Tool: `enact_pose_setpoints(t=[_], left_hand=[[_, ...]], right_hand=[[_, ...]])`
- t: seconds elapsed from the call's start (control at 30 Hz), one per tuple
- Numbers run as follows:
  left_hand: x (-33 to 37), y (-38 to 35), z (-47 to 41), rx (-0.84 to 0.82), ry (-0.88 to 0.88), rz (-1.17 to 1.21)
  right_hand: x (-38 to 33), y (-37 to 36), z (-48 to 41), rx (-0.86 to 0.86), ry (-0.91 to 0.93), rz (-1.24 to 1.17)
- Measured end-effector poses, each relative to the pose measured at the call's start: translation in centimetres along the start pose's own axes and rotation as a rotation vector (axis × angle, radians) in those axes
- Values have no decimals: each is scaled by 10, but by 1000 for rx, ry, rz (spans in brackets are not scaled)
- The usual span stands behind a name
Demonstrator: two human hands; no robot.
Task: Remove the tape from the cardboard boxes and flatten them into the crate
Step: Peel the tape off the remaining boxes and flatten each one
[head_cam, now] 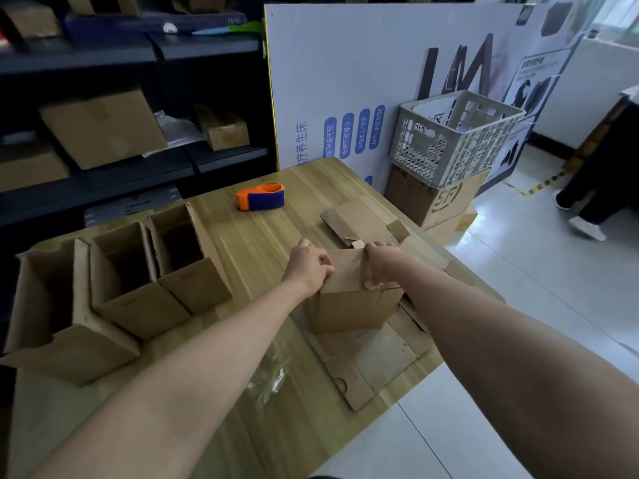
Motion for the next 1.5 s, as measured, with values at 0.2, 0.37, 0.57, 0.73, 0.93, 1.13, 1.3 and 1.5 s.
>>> enact_pose_setpoints(t=[0.2, 0.37, 0.57, 0.73, 0.93, 1.13, 1.3, 1.5], left_hand=[[-16, 16, 12, 15, 385, 606], [-17, 29, 16, -136, 701, 1174], [1, 26, 10, -208, 347, 279], [-3, 8, 17, -147, 79, 85], [-10, 19, 21, -57, 204, 246], [-4, 18, 40, -66, 546, 963], [27, 25, 30, -60, 679, 1233], [62, 25, 18, -16, 755, 1319]], right_hand=[[2, -2, -2, 7, 8, 2], [7, -1, 2, -32, 3, -1], [4, 0, 12, -40, -9, 18], [3, 0, 20, -27, -14, 25], [1, -2, 26, -7, -8, 64], [19, 14, 32, -63, 10, 44], [21, 32, 38, -133, 4, -183], [16, 23, 43, -231, -92, -888]])
Point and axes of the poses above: each hand's wrist, its own z-axis away from the middle knuckle, its own y-axis out of the back of the hand, x = y × z, the point moved 2 cm from there along -z, towards the middle knuckle, and after that the axes turned 12 degrees about x, right-handed, at the moved point
